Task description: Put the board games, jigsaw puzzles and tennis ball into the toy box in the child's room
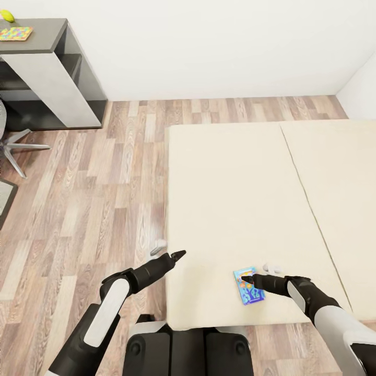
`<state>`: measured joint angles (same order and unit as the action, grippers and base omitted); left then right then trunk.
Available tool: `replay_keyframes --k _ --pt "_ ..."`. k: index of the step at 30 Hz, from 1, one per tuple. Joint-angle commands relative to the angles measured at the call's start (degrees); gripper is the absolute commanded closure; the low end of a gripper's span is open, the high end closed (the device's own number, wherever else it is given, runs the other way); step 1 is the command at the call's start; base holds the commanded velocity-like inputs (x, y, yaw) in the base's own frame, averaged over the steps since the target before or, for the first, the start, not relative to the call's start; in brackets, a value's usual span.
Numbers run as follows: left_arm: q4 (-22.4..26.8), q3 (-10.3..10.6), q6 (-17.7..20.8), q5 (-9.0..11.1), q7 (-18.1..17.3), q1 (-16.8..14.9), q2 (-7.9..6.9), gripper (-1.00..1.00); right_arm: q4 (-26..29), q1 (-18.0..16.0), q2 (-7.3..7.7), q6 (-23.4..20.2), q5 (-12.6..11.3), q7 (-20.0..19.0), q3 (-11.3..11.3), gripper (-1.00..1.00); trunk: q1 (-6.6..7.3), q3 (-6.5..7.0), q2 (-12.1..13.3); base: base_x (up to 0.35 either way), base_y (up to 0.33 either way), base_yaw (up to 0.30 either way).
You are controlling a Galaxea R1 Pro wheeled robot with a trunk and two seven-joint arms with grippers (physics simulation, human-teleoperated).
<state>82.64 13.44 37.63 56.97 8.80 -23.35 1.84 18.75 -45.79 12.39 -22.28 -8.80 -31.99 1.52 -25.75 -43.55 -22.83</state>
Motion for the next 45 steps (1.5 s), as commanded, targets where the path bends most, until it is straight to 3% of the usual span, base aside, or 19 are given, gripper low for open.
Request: replay_keyframes --k 1,45 --pt "0.06 0.01 0.17 0.60 0.52 -0.02 0.01 -1.00 0.06 -0.01 0.00 -0.58 -0.52 -0.07 0.15 -1.00 -0.03 -0.06 -0.09 0.000 0.173 0.000" --pt "0.06 0.01 0.17 0.60 0.52 -0.02 0.01 -1.00 0.06 -0.01 0.00 -0.58 -0.60 -0.09 0.15 -1.00 -0.03 -0.06 -0.09 0.000 0.172 0.000"
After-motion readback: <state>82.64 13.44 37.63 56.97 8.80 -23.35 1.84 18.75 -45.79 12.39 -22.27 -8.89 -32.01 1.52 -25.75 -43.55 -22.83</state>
